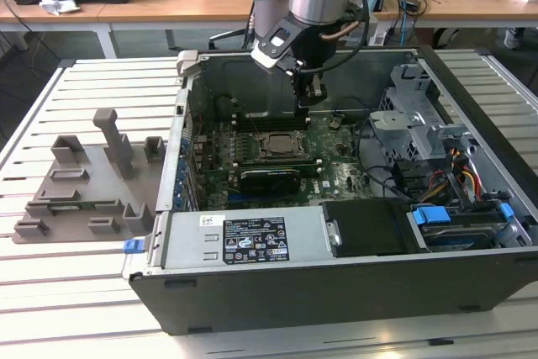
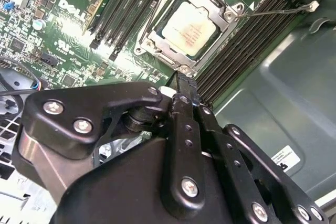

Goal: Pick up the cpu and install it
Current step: 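Close the cpu cover, then install the first cpu locking lever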

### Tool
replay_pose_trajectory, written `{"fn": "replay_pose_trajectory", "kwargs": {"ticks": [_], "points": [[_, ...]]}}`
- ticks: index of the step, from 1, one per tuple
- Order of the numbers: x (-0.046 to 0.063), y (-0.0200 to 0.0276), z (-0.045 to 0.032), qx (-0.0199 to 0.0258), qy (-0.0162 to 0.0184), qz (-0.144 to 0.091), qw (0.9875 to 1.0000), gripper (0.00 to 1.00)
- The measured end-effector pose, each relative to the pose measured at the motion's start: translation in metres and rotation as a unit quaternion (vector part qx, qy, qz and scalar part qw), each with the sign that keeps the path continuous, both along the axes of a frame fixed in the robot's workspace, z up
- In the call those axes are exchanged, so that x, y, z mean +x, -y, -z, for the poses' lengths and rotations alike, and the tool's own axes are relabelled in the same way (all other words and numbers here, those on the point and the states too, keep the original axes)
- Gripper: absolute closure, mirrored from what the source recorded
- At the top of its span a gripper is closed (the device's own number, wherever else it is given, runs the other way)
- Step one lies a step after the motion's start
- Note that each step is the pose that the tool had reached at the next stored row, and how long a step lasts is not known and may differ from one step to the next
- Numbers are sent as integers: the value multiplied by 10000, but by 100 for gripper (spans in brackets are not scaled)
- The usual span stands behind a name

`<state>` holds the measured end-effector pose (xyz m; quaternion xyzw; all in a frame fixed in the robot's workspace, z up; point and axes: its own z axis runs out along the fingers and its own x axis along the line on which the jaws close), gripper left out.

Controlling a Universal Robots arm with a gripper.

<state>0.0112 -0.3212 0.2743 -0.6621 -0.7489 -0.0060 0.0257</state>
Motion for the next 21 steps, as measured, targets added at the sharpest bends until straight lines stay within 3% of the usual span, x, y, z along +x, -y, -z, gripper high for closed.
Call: {"fn": "replay_pose_trajectory", "kwargs": {"ticks": [8,9,10,12,13,15,17,19,20,21], "points": [[0,0,-1,-3,30,-17,10000,89],[-1,0,0,-5,31,-241,9997,89],[0,0,0,-4,31,-555,9985,89],[0,0,0,-3,31,-784,9969,89],[0,0,0,-2,31,-941,9956,89],[0,0,0,-1,31,-1342,9910,89],[0,0,0,-1,31,-1525,9883,89],[0,0,1,0,31,-1839,9829,89],[0,0,1,1,31,-1930,9812,89],[0,0,0,1,31,-2077,9782,89]]}}
